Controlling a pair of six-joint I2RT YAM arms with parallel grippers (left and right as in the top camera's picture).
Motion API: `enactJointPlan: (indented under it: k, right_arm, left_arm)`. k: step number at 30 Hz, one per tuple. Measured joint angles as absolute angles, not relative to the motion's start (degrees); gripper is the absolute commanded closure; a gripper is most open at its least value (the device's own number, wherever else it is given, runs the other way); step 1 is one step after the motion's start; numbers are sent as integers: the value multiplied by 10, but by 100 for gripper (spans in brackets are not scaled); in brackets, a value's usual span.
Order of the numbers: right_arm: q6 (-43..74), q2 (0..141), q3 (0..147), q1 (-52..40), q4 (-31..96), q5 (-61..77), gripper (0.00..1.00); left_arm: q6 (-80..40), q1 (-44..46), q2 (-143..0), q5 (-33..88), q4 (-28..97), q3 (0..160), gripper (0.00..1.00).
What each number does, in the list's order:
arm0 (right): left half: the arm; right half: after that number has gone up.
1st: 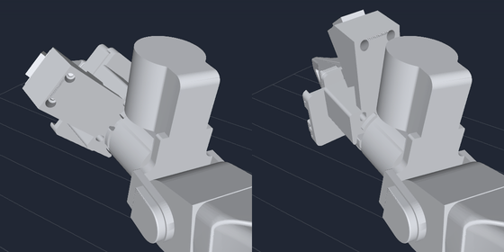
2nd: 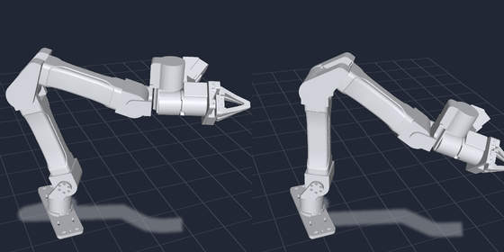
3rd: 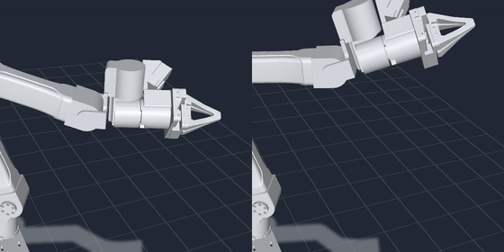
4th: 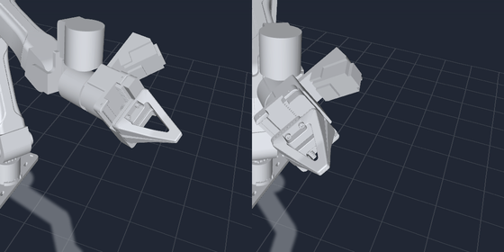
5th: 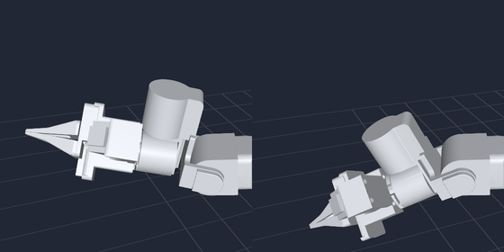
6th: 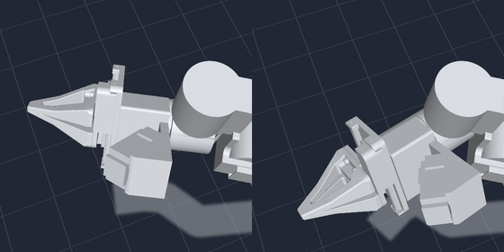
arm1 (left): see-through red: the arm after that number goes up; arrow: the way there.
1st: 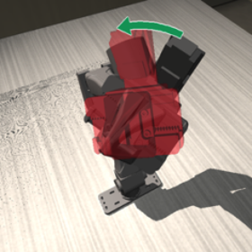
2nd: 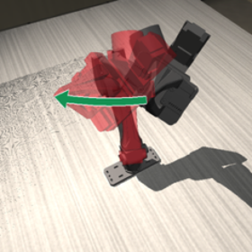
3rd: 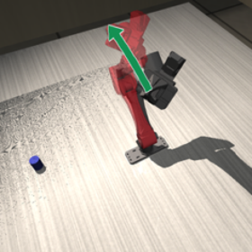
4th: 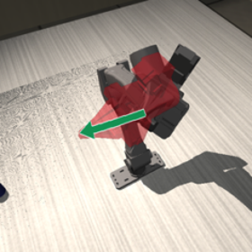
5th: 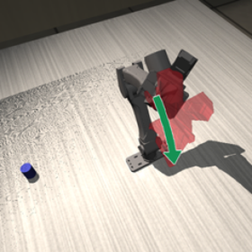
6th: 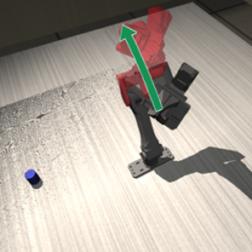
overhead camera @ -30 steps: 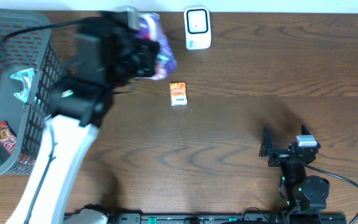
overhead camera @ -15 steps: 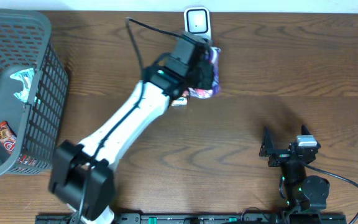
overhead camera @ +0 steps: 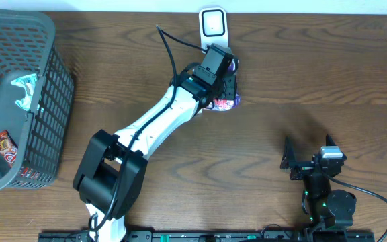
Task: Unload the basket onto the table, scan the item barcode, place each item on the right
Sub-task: 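Lift the purple liner pack out and hold it under the scanner, then release the purple liner pack on the table beside the tissue pack, then return the left gripper to the basket and grasp the green wipes pack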
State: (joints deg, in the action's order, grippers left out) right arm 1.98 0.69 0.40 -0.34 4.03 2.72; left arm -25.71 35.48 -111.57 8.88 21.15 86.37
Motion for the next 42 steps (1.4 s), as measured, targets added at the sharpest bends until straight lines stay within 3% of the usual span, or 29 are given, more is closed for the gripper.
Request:
enactJointPlan:
  k: [4, 7, 20, 24, 35, 42]
  right_arm:
    - [20, 7, 4, -3, 40, 27, 1]
    - [20, 7, 4, -3, 40, 27, 1]
    - [20, 7, 4, -3, 40, 27, 1]
    - [20, 7, 4, -3, 40, 27, 1]
    - [20, 7, 4, -3, 40, 27, 1]
    - [20, 7, 4, -3, 40, 27, 1]
  left_arm:
    - [-269, 359, -1117, 89, 211, 864, 64]
    - [-271, 365, -1117, 94, 211, 864, 51]
    - [-272, 364, -1103, 112, 225, 864, 50]
    - [-262, 350, -1055, 112, 225, 864, 45]
    - [-189, 260, -879, 39, 233, 864, 37]
    - [-177, 135, -804, -15, 236, 864, 36]
